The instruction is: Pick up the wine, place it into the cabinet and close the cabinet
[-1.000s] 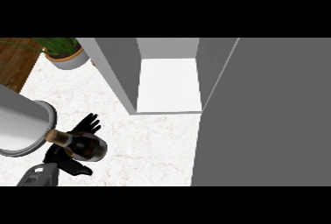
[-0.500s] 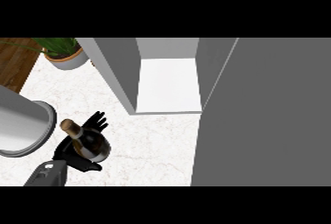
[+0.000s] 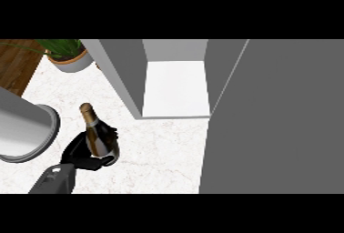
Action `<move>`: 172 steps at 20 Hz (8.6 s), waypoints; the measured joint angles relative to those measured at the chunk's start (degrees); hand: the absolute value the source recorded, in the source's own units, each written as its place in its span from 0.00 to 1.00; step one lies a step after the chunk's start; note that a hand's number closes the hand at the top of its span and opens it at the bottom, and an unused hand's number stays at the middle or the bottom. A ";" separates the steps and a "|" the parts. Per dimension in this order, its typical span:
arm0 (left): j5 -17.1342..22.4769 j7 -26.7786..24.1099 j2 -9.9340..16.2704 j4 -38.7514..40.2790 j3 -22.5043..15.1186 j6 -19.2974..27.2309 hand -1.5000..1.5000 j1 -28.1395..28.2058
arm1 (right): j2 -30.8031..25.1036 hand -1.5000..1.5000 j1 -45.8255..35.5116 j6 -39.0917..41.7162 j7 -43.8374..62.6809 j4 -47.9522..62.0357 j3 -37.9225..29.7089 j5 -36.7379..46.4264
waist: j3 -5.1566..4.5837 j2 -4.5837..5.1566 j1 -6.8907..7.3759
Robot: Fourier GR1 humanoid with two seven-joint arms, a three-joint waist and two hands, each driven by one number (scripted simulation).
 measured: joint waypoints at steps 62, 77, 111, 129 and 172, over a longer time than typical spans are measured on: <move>43.57 1.37 -13.62 -37.99 -36.44 56.52 1.00 10.17 | 0.13 0.00 -0.34 2.98 0.16 2.04 -4.30 -2.08 | 0.05 -0.13 0.68; 56.66 -7.17 -13.62 -19.80 -39.22 55.71 1.00 -7.99 | 0.01 0.00 0.54 5.01 -2.58 3.84 -6.51 -5.17 | 0.04 0.00 0.13; 64.53 0.79 -13.65 7.78 -32.39 56.10 1.00 -36.35 | 0.65 0.00 0.55 6.52 -6.56 6.29 -4.75 -5.37 | -0.04 1.04 -2.71; 72.30 -1.50 -13.62 2.46 -40.19 59.07 1.00 -32.39 | 1.52 0.00 -2.22 7.09 -8.96 10.29 -3.20 -4.86 | -0.02 1.48 -5.74; 85.51 -12.70 -13.60 -1.55 -54.82 69.06 0.00 -36.53 | 0.84 0.00 -1.48 7.67 -9.23 10.80 -4.22 -6.31 | 0.04 1.12 -4.32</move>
